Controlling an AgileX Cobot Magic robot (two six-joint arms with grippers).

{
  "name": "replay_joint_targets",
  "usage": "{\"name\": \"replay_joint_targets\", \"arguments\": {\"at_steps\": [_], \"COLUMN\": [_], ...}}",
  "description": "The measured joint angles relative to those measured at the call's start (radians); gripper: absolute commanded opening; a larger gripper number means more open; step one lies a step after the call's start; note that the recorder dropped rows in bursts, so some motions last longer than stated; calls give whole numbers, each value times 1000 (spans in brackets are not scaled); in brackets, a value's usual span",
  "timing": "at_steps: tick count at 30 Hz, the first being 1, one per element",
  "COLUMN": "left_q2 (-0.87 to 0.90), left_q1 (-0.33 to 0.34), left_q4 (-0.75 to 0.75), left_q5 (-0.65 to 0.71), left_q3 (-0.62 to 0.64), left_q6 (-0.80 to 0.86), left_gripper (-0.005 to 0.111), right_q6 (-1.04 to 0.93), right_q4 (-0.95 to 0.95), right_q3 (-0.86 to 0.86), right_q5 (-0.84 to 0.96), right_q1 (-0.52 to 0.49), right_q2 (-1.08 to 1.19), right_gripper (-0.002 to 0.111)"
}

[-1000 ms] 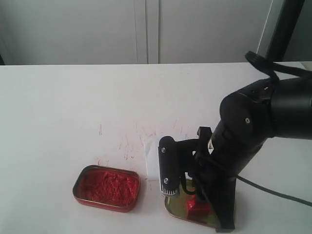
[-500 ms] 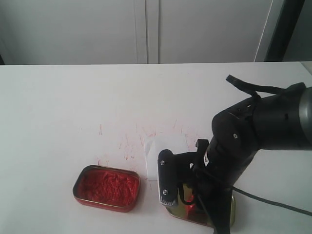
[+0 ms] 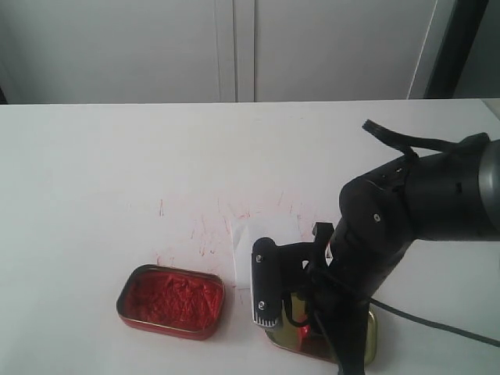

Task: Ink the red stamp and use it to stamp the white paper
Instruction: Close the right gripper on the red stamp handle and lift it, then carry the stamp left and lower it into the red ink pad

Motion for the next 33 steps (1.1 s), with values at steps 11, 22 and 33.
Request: {"name": "replay_joint_targets", "arguments": {"at_steps": [11, 22, 33], "left_q2": [0, 0, 0], "left_q1": [0, 0, 0], "left_q4": [0, 0, 0], "left_q5": [0, 0, 0], "left_q3": [0, 0, 0], "left_q6": [0, 0, 0], "left_gripper": [0, 0, 0], "right_q6": [5, 68, 274], "right_q4": [8, 6, 5], "right_q3": [-4, -52, -78], "right_q5": [25, 74, 65], "right_q1": [0, 0, 0], "right_q2": [0, -68, -121], "right_gripper": [0, 0, 0]}}
